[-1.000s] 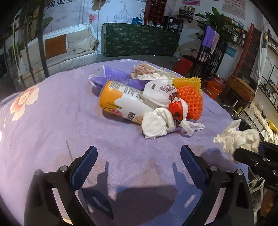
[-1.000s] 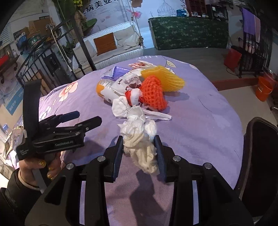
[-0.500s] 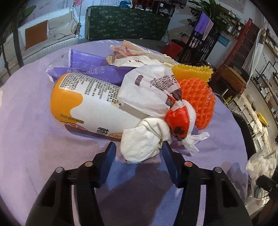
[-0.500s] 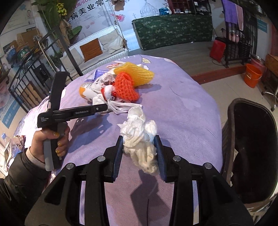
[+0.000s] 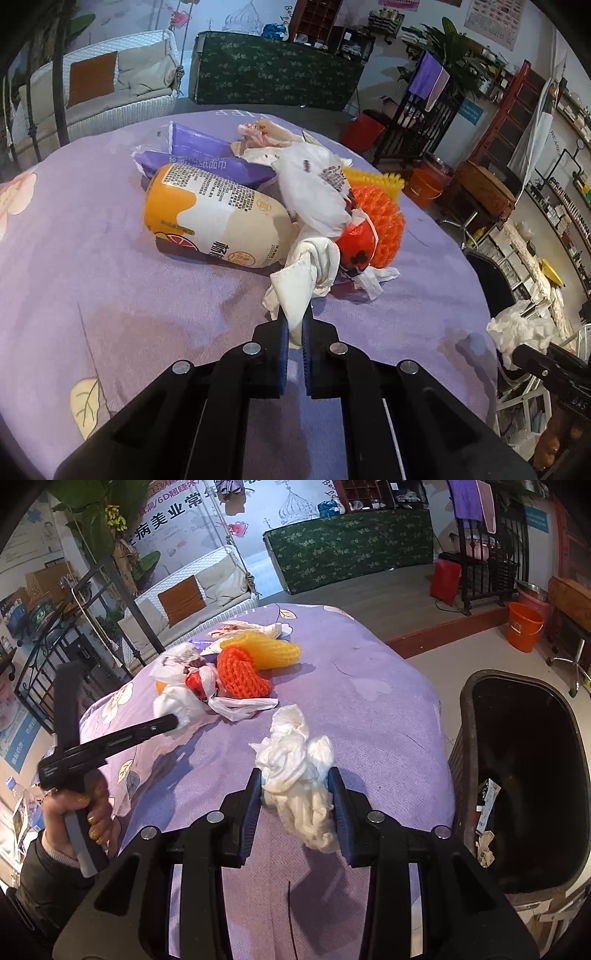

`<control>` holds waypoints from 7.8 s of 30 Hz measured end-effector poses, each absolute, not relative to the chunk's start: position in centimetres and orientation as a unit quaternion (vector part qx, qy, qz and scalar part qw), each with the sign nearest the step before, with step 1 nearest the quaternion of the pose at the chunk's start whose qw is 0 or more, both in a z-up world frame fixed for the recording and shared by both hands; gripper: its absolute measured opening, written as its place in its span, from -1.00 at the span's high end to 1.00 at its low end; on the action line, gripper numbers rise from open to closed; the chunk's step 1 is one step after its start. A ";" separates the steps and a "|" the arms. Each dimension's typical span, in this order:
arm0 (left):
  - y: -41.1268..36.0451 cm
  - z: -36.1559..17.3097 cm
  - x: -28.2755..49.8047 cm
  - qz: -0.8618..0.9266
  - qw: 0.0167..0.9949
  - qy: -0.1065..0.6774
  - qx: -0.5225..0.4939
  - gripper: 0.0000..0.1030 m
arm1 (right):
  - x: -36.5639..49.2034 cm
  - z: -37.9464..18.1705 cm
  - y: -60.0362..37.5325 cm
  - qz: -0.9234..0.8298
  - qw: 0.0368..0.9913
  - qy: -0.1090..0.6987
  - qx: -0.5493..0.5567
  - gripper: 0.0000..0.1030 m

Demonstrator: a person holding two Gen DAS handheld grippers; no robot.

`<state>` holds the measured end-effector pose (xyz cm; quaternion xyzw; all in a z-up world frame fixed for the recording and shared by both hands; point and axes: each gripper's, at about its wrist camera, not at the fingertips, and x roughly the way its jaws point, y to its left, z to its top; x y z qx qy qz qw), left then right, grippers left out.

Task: Collect trash
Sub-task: 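Grasp a white tissue with the left gripper while the right holds its tissue, then carry the tissue into the black bin with the right gripper while the left drops its tissue there, then move both tools back over the trash on the bedspread, then grasp the white-and-red tied bag with the left gripper while the right grasps the orange foam net, then drop the orange foam net into the bin with the right gripper while the left holds the bag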

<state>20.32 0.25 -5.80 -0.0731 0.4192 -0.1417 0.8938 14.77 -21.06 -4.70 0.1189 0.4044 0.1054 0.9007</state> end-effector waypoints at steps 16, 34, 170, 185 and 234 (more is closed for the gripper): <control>-2.4 0.3 11.4 -0.184 0.921 0.329 -0.095 0.88 | 10.8 -4.1 -25.4 0.060 0.913 0.378 0.137 0.29; -12.4 -0.3 10.6 -0.317 0.889 0.324 -0.066 0.87 | 9.3 -5.6 -35.8 -0.087 0.909 0.370 0.169 0.29; -2.5 -8.5 20.5 -0.178 0.872 0.452 0.060 0.56 | 19.1 -4.8 -20.2 0.093 0.902 0.413 0.088 -0.79; 2.0 -4.5 16.4 -0.150 0.903 0.401 -0.032 0.78 | 21.8 -4.0 -15.1 0.146 0.908 0.393 0.027 -0.79; 2.3 -2.4 9.6 -0.151 0.921 0.341 -0.108 0.78 | 16.1 -1.5 -12.6 0.200 0.902 0.382 -0.003 0.71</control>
